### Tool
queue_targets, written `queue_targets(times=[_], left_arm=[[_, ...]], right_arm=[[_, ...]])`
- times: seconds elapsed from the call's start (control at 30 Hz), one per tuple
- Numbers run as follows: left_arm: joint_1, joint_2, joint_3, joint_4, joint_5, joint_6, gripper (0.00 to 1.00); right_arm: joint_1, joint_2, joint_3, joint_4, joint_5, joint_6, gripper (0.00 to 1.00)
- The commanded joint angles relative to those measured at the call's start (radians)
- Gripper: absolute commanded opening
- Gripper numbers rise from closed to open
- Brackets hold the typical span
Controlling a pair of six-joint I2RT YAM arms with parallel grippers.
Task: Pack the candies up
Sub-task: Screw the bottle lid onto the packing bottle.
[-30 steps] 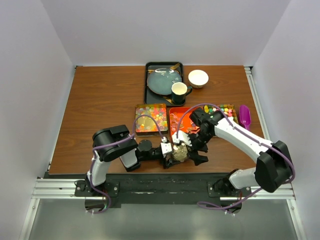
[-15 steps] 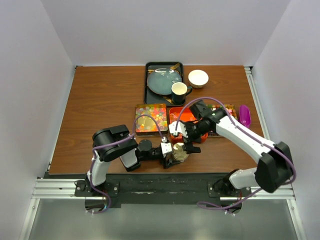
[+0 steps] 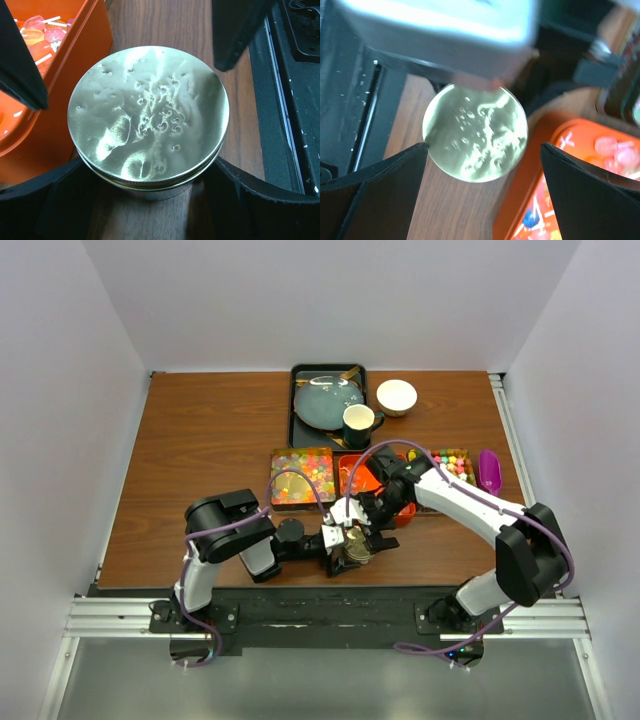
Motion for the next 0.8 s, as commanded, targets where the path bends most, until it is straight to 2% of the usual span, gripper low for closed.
queue_targets(times=[0.0,0.37,0.4,0.47,0.63,0.77], left_arm=[[0.012,0.042,-0.006,-0.123,-0.052,0.07,0.0],[0.012,0.042,-0.004,-0.123,-0.055,0.07,0.0],[0.014,0.044,-0.004,-0.123,-0.055,0.07,0.0],[0.012,0.044,-0.006,-0.123,-0.053,0.069,0.0],[0.012,0.044,-0.006,-0.123,-0.055,0.069,0.0],[0.012,0.042,-0.004,-0.125,-0.055,0.069,0.0]], right_arm=[[0.028,0.013,0.016,-0.034,-0.058,-0.08,0.99],[0.054,-0.011,-0.067,-0.005,-0.013,-0.102,0.98],[0.054,-0.021,-0.073,0.02,-0.01,-0.091,0.96],[0.052,-0.025,-0.084,0.044,-0.008,-0.045,0.94],[0.052,-0.034,-0.108,0.119,0.028,0.058,0.79],[0.052,-0.068,-0.157,0.208,0.059,0.271,0.75]])
